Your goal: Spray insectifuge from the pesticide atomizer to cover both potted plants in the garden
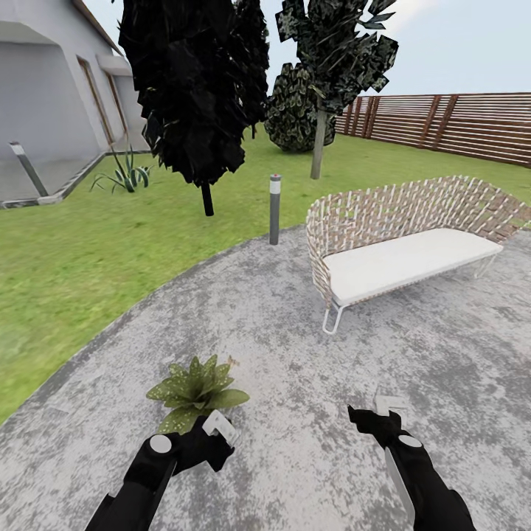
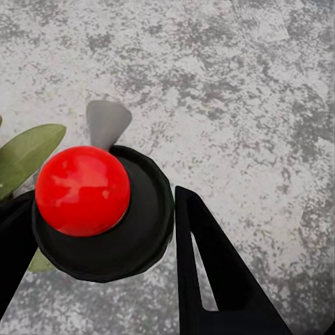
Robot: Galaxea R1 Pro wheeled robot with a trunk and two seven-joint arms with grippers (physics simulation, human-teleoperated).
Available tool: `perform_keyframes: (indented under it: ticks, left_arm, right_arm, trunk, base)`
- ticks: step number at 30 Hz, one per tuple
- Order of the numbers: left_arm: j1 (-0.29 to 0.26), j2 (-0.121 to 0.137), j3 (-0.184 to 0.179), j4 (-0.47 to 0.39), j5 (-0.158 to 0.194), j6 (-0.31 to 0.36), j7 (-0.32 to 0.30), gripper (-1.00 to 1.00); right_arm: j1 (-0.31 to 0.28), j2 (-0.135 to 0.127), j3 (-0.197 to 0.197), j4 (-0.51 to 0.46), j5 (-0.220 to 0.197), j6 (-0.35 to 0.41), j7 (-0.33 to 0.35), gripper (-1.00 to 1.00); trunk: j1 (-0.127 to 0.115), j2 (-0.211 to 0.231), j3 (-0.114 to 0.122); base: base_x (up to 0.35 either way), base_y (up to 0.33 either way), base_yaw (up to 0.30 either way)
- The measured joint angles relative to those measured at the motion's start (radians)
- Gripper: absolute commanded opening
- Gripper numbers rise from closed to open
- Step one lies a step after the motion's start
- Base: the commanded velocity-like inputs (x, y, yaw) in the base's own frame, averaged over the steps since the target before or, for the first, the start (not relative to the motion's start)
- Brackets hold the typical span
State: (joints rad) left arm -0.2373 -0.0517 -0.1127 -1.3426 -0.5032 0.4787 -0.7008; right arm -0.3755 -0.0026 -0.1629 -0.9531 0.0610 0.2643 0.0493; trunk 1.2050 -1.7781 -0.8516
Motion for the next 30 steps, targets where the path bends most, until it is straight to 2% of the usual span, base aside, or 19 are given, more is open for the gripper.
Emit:
perform_keyframes:
  ticks: [5,30]
  left_arm:
    - [0.000,0.000,0.000,0.000,0.000,0.000,0.000,-1.00]
    - [0.000,0.000,0.000,0.000,0.000,-0.006,0.000,-1.00]
  right_arm:
    - [0.000,0.001,0.000,-0.001,0.000,0.000,0.001,1.00]
    - [0.000,0.000,-0.001,0.000,0.000,0.000,0.001,1.00]
  trunk:
    - [0.000,0.000,0.002]
    - [0.000,0.000,0.013]
  base:
    - [0.000,0.000,-0.168]
    - [0.000,0.000,-0.256]
